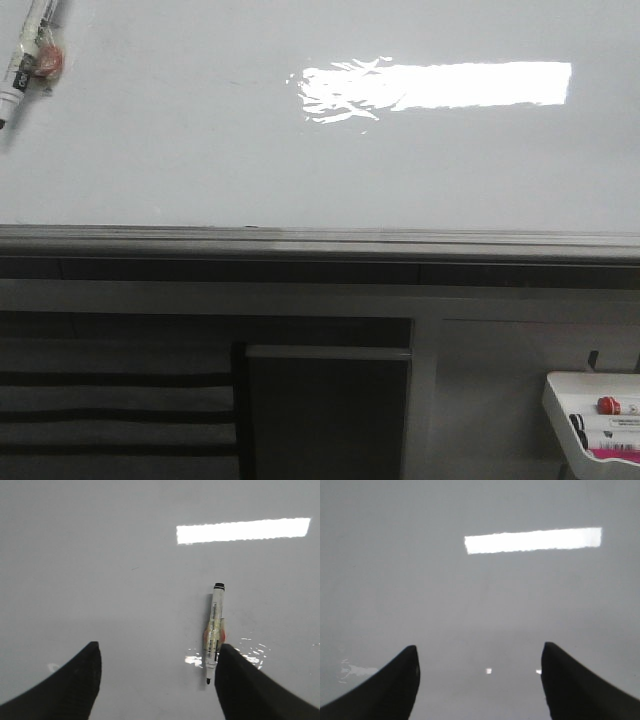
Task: Write number 3 on whiteboard
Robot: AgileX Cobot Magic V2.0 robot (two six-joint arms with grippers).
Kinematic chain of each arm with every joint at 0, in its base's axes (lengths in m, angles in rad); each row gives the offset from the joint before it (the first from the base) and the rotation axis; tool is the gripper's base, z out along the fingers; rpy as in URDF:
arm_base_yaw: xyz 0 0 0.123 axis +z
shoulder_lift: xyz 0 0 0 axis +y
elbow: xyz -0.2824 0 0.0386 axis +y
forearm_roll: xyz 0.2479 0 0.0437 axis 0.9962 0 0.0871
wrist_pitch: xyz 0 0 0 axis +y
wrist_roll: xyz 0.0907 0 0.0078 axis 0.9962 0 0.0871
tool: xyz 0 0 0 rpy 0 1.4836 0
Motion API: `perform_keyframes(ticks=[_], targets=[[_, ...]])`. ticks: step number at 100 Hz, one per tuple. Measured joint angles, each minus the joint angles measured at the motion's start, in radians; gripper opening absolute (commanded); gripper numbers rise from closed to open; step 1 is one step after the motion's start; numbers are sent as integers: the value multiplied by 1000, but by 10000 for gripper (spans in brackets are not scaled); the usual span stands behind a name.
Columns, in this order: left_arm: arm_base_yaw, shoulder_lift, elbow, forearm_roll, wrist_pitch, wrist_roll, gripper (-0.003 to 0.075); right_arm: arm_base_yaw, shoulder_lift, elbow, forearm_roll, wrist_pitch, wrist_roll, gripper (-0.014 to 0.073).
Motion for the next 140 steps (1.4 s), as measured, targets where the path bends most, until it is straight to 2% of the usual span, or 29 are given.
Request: perform_keyframes(ticks=[14,28,51,67,96,127,140], targets=[[0,4,0,-27,5,8,379,0,0,0,21,0,0,462],[-4,44,0,-36,38,84,377,0,0,0,27,0,0,462],[-132,215,0,-58,25,148,377,0,0,0,31,0,0,462],[-197,381,0,-61,-64,159,377,0,0,0,31,0,0,462],[-201,644,0,-67,-245,159,377,0,0,0,33,0,0,462],[-201,779,-2,-69,-459,159,377,0,0,0,34,0,0,462],[-201,832,-25,-69,-486,159,377,0,0,0,34,0,0,462]])
